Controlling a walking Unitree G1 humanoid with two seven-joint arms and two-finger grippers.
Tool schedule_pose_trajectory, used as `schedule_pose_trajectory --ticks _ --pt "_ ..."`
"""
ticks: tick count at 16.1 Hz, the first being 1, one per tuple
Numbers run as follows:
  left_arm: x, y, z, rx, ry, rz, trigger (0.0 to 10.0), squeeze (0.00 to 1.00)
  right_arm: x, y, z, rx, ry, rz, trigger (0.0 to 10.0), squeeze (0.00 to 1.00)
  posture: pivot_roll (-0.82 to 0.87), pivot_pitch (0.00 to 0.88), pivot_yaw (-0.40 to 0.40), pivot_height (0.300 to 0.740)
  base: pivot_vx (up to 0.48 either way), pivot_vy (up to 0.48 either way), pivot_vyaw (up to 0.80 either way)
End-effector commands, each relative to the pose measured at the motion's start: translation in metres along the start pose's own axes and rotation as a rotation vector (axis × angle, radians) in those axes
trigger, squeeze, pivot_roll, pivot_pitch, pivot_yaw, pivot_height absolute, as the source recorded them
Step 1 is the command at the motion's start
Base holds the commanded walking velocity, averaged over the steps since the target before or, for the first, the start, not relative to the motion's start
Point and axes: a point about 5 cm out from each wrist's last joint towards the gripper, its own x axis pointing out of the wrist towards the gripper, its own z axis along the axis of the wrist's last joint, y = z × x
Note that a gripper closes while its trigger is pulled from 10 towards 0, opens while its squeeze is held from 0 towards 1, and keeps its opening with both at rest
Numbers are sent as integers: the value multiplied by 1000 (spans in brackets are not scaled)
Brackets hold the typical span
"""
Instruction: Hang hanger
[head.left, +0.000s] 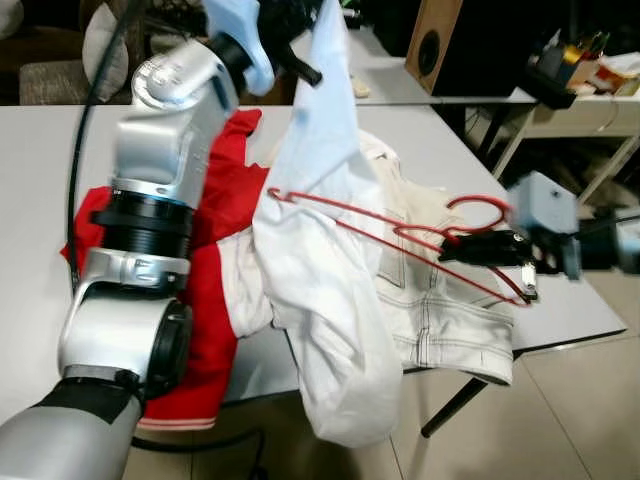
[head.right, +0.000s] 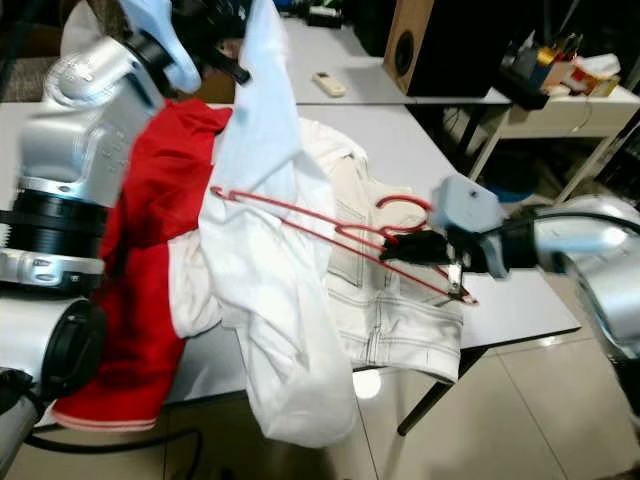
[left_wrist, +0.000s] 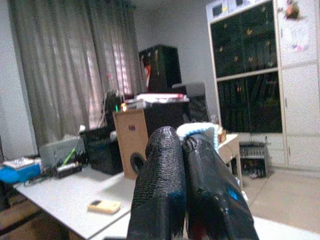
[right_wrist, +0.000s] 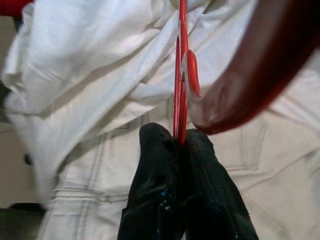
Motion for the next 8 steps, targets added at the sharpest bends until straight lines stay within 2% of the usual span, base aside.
schedule_pose_trajectory --ticks 1,2,3,4,5,6,7,8 --pt "5 -8 25 5 -84 -54 10000 0 2 -14 -5 -18 56 -47 10000 0 -77 0 -85 740 0 0 0" --pt "5 -10 29 -4 -100 -63 10000 0 4 -22 -5 -33 69 -88 10000 0 -76 0 -85 740 0 0 0" --pt "5 -12 37 -24 -127 -77 10000 0 6 -41 -3 -50 80 -189 10000 0 -75 0 -86 740 0 0 0" --pt "5 -16 46 -49 -164 -91 10000 0 4 -73 9 -58 55 -405 10000 0 -74 0 -86 740 0 0 0" --pt "6 -18 52 -60 -185 -98 10000 0 -4 -98 27 -85 -17 -631 10000 0 -65 0 -94 740 0 0 0" --pt "6 -19 57 -62 -207 -98 10000 0 -24 -120 56 -97 -179 -868 10000 0 -65 0 -94 740 0 0 0" --pt "4 -20 62 -69 -230 -99 10000 0 -42 -130 78 -99 -326 -988 10000 0 -63 0 -95 740 0 0 0" --pt "3 -20 66 -78 -248 -98 10000 0 -49 -132 87 -106 -401 -1003 10000 0 -63 0 -95 740 0 0 0"
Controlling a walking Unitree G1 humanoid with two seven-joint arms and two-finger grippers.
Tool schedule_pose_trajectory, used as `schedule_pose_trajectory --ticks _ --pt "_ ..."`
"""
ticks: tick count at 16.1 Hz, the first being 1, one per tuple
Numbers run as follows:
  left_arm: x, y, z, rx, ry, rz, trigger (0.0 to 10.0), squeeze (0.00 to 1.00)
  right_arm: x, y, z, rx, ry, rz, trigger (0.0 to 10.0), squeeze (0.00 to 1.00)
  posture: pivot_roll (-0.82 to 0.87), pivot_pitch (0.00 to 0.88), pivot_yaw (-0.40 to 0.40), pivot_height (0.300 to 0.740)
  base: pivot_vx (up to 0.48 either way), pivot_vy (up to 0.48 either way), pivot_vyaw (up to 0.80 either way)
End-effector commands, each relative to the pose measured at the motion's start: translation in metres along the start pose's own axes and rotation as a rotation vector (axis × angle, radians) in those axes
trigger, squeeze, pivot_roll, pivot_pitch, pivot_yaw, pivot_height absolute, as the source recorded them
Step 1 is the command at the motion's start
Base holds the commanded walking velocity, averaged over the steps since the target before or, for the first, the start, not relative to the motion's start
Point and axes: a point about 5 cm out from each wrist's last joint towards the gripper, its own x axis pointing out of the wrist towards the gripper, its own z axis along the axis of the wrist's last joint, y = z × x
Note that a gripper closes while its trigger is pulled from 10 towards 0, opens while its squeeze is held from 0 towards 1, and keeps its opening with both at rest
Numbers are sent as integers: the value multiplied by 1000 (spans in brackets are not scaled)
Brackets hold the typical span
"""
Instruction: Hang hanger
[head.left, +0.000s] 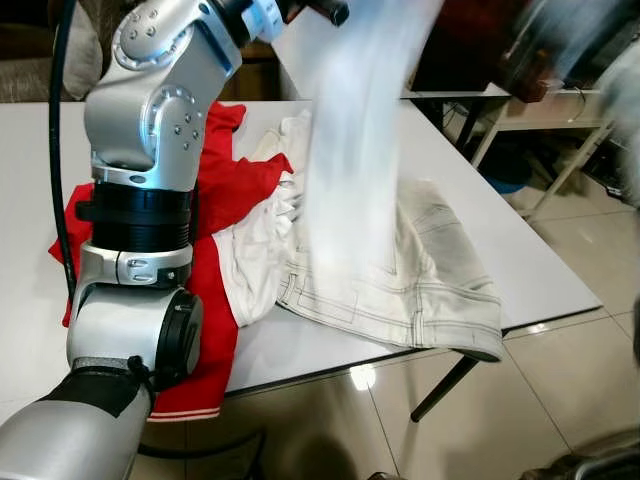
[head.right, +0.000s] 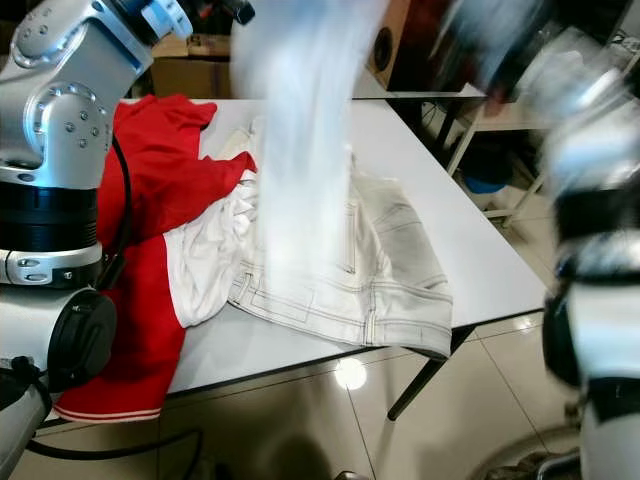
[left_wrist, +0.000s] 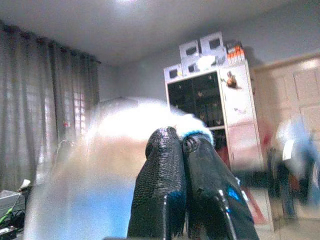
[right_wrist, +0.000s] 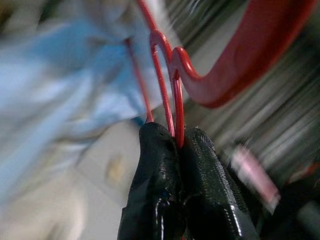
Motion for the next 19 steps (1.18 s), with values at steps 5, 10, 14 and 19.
schedule_pose_trajectory --ticks 5,10,14,19 --pt "2 -8 -21 15 112 35 10000 0 -21 63 -67 -12 167 424 10000 0 -66 0 -87 740 0 0 0" --pt "-29 -26 -136 107 557 143 10000 0 -94 105 -117 104 342 732 10000 0 -83 0 -65 740 0 0 0" --pt "-39 8 -154 214 620 372 10000 0 -131 96 -122 81 445 821 10000 0 -112 0 -37 740 0 0 0" --pt "-56 38 -163 309 699 460 10000 0 -140 84 -91 100 387 869 10000 0 -111 0 -34 740 0 0 0"
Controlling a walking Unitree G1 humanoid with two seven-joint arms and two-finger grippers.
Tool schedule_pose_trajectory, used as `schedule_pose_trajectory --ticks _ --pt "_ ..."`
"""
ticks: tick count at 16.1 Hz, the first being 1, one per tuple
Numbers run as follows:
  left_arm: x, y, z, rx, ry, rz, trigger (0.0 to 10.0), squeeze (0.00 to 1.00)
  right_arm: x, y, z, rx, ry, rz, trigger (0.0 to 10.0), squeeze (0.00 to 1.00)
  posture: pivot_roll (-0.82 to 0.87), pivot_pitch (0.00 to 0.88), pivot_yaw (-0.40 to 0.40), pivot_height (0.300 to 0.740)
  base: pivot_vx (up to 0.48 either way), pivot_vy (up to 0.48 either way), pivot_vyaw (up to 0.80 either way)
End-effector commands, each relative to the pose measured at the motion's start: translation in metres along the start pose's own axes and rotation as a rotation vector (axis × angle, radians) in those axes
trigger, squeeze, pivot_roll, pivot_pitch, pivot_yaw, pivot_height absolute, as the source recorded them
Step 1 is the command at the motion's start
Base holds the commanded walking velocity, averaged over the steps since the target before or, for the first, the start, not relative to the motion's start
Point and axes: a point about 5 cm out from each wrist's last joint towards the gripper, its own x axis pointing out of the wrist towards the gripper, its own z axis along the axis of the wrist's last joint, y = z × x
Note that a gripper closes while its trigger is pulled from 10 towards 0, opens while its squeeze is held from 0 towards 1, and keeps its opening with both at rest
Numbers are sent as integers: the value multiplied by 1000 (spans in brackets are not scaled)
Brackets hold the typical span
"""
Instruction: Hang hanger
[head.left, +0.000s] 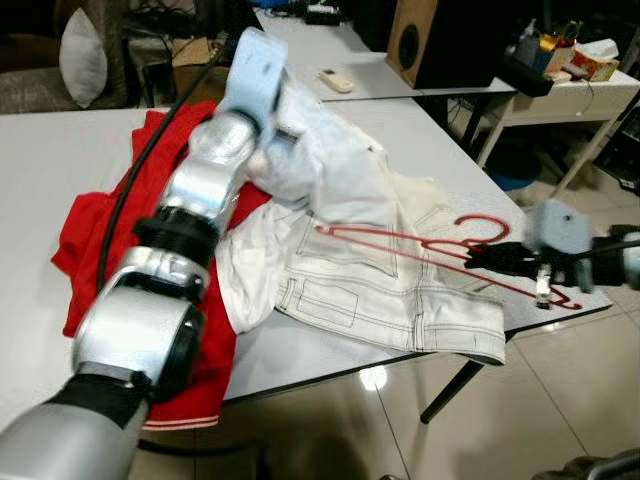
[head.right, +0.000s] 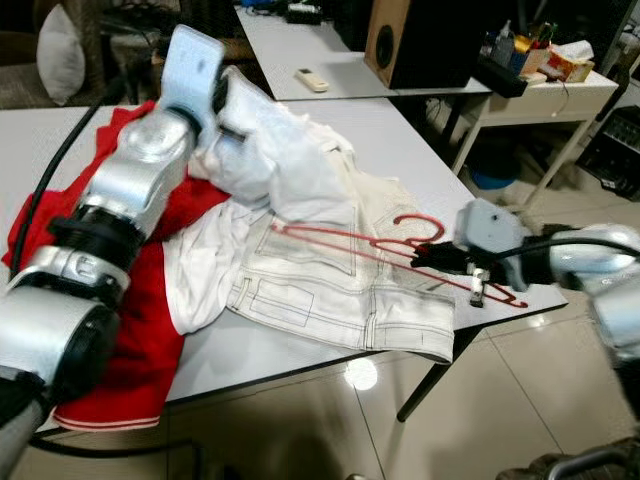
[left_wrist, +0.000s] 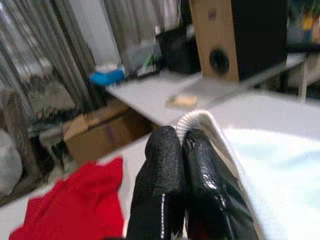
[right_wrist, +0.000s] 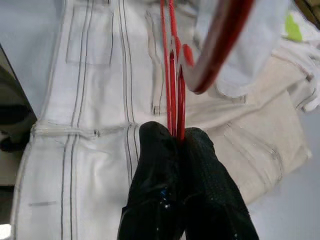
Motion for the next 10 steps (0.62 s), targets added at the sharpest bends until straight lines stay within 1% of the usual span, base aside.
schedule_pose_trajectory --ticks 1,2,3,4,5,6,7,8,9,10 --pt "-3 -11 -22 70 59 -68 10000 0 -15 -4 25 -24 -94 -6 10000 0 -114 0 -28 740 0 0 0" --pt "-6 -16 -37 75 97 -111 10000 0 -25 -4 40 -14 -163 3 10000 0 -113 0 -27 740 0 0 0" --pt "-10 -18 -50 83 129 -130 10000 0 -35 -3 52 -12 -226 12 10000 0 -113 0 -27 740 0 0 0" --pt "-14 -22 -59 84 146 -166 10000 0 -43 -2 61 -7 -282 10 10000 0 -116 0 -23 740 0 0 0" --pt "-18 -28 -65 54 142 -232 10000 0 -49 -3 64 7 -304 -18 10000 0 -114 0 -22 740 0 0 0" --pt "-23 -36 -66 13 115 -323 10000 0 -53 -5 63 26 -308 -58 10000 0 -114 0 -21 740 0 0 0" --pt "-36 -47 -62 -52 38 -469 10000 20 -53 -9 54 75 -279 -151 10000 0 -113 0 -18 740 0 0 0" --pt "-40 -49 -60 -64 17 -506 10000 20 -53 -10 51 90 -269 -178 10000 0 -113 0 -18 740 0 0 0" --pt "-56 -57 -54 -91 -31 -617 10000 1000 -49 -11 46 140 -259 -255 10000 0 -110 0 -15 740 0 0 0" --pt "-75 -63 -46 -94 -74 -720 10000 1000 -41 -9 39 241 -241 -335 10000 0 -112 0 -9 740 0 0 0"
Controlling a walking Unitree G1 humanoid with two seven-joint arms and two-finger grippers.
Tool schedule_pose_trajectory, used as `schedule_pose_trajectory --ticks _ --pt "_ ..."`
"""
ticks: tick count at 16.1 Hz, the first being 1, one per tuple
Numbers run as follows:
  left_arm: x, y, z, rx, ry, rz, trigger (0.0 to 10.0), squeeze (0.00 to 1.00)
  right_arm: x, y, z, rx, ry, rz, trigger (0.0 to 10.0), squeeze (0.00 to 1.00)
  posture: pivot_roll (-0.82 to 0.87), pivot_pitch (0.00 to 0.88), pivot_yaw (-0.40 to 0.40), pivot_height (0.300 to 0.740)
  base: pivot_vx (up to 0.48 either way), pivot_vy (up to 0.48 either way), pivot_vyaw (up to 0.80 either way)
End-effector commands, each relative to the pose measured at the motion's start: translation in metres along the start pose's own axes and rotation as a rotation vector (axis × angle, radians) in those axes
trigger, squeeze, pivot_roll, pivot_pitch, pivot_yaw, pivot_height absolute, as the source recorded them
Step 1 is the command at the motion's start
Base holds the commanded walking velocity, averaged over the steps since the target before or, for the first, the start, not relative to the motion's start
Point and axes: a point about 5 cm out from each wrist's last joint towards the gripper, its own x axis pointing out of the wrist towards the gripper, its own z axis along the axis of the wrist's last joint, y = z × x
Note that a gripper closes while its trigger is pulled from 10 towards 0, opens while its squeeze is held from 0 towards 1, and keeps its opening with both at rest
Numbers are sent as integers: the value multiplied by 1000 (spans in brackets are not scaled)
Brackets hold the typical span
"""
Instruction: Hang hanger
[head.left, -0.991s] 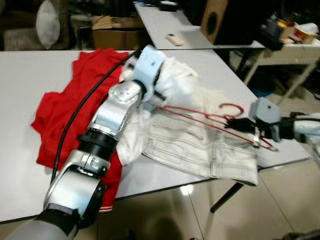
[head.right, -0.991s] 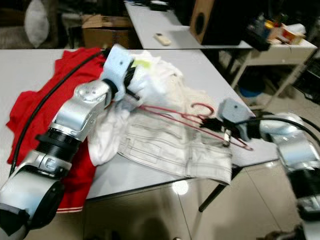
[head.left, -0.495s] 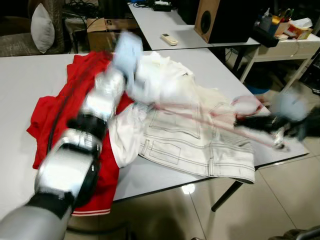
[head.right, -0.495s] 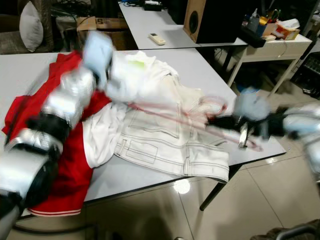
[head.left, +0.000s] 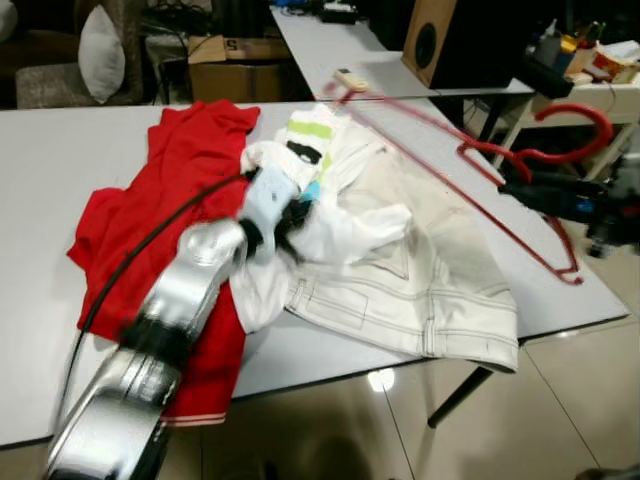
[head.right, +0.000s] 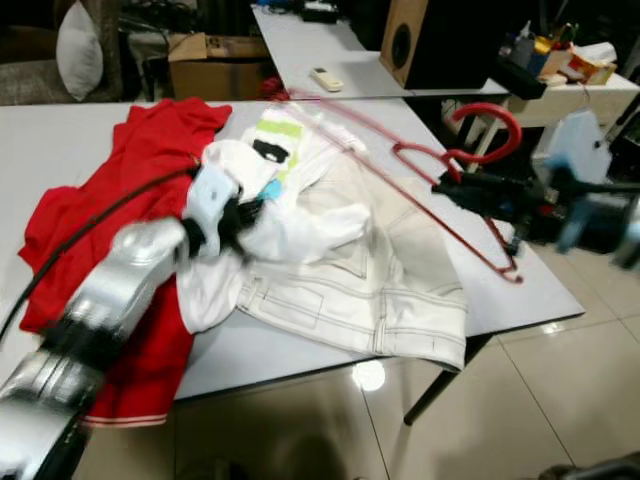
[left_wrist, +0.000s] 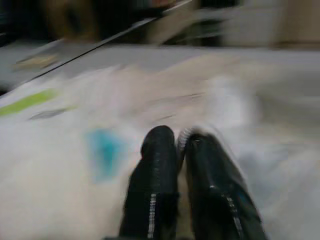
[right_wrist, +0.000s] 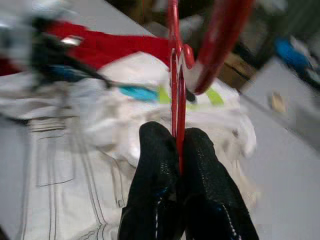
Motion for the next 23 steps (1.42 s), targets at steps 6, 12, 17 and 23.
schedule_pose_trajectory --ticks 6,12,17,23 --pt "-60 -29 21 151 132 -263 10000 1000 42 26 -4 167 -140 -293 10000 0 -128 0 21 740 0 0 0" --pt "-89 -17 61 5 -47 -176 10000 1000 62 52 -13 265 -141 -479 10000 0 -128 0 23 740 0 0 0" --pt "-100 6 84 -128 -252 15 10000 1000 69 65 -11 314 -199 -526 10000 0 -123 0 12 740 0 0 0" --pt "-92 18 33 -97 -110 542 10000 0 72 80 -20 418 -225 -646 10000 0 -121 0 21 740 0 56 0"
